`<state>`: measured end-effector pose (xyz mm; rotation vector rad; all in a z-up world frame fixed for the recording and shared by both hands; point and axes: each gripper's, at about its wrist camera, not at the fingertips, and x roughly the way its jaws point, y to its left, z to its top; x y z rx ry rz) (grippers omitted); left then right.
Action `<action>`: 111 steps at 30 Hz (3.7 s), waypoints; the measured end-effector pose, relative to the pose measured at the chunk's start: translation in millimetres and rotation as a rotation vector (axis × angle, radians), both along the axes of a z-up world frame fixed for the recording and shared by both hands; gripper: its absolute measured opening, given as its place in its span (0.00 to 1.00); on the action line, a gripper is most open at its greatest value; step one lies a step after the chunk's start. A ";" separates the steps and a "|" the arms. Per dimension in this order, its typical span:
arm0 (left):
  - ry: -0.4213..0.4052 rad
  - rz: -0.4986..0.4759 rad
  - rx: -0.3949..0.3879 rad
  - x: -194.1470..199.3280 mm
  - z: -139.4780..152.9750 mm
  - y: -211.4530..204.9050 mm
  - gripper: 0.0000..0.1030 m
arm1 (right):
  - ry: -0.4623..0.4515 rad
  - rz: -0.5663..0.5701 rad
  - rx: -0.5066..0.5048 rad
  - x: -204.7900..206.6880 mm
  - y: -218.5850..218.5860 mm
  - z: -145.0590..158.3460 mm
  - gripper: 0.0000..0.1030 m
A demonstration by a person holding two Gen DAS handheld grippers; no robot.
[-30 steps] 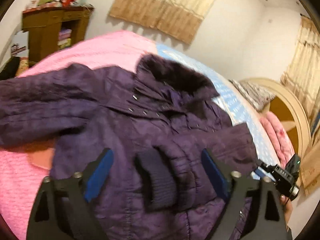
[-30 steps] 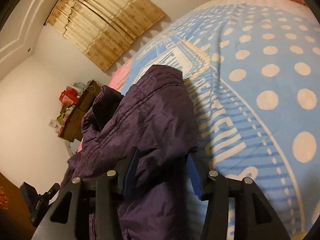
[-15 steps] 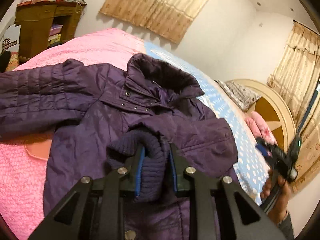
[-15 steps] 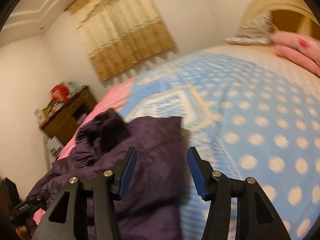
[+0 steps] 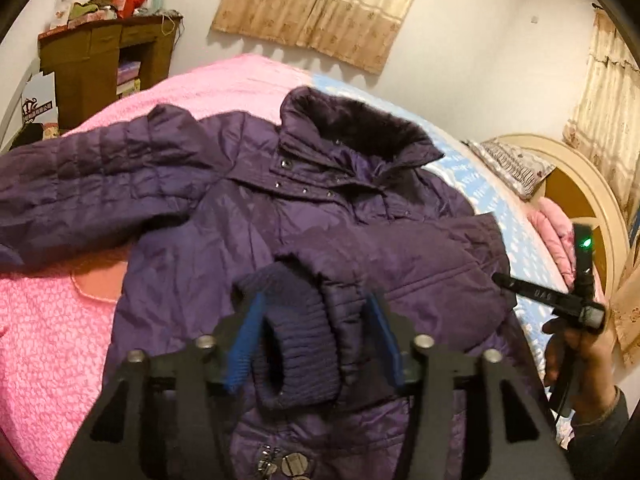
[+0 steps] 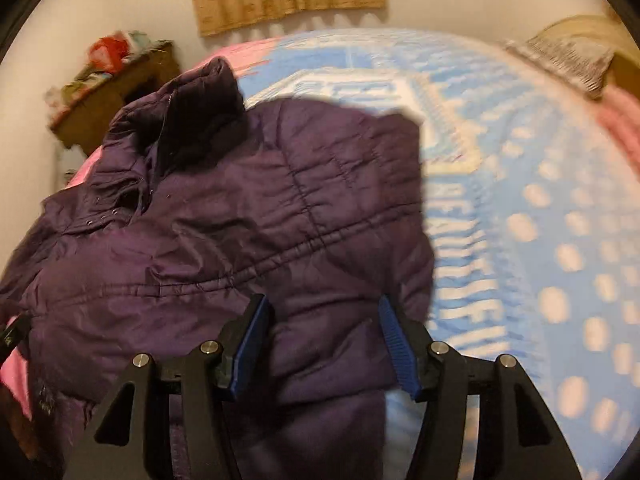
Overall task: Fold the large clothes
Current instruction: 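Grasp the other sleeve cuff with the left gripper and lift it, then carry the sleeve with the left gripper across the jacket front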
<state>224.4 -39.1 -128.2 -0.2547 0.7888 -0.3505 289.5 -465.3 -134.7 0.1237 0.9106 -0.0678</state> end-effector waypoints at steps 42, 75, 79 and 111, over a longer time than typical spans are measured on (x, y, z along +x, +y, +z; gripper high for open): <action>0.027 0.664 -0.028 -37.0 -5.9 237.5 0.80 | -0.120 0.429 -0.041 -5.2 209.4 -40.1 0.65; 0.072 0.944 -0.665 -49.0 -70.4 323.6 0.80 | -0.164 0.416 0.012 -10.5 201.1 -38.0 0.66; 0.068 0.962 -0.623 -42.2 -69.3 326.9 0.80 | -0.166 0.415 0.014 -10.5 200.1 -37.9 0.66; -0.265 0.780 -0.436 -41.7 34.9 323.6 0.00 | -0.172 0.412 0.020 -10.9 198.9 -37.9 0.66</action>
